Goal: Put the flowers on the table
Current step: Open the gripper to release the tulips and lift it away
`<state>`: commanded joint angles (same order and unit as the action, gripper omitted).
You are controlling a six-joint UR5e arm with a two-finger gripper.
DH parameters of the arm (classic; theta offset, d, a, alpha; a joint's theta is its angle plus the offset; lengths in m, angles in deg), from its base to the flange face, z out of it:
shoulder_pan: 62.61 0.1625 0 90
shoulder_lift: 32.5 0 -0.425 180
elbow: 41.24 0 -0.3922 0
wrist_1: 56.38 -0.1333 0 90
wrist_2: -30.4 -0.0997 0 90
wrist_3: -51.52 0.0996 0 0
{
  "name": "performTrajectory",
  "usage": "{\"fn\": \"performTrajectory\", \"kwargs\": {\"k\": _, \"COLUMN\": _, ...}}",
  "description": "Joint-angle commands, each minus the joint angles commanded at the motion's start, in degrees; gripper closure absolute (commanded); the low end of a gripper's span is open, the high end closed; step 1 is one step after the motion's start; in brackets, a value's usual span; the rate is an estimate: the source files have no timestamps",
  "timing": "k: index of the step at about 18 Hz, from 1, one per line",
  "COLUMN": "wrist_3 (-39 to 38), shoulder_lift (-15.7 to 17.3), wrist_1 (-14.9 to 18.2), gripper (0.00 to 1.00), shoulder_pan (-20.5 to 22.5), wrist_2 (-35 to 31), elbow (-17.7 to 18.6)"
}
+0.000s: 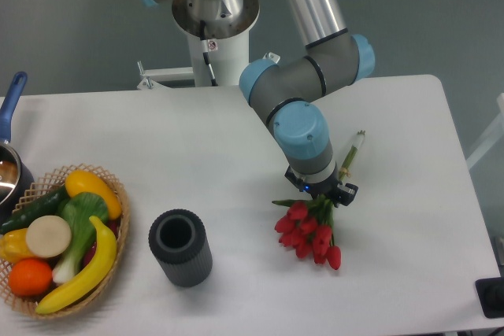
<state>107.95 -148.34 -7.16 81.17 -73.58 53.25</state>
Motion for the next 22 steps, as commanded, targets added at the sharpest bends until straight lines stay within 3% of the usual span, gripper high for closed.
{"fn": "performTrajectory", "kwargs": {"k": 10, "wrist_3": 1.2, "shoulder_lift": 7.1, "wrist_1": 0.9, "gripper": 0.00, "shoulder_pan": 8.2, "wrist_2": 12.0, "elbow": 0.6}}
{"fn": "performTrajectory", "kwargs": {"k": 15, "wrist_3": 2.3, "shoulder_lift": 8.0, "wrist_1": 2.5, "gripper": 0.00, "shoulder_pan": 12.9, "wrist_2": 19.8, "elbow": -0.2}}
{"fn": "performTrajectory", "kwargs": {"k": 22, "wrist_3": 20.8, "shoulder_lift": 9.2, "wrist_1": 7.2, "gripper": 0.00, "shoulder_pan": 17.6, "wrist_2": 20.6, "elbow": -1.1}}
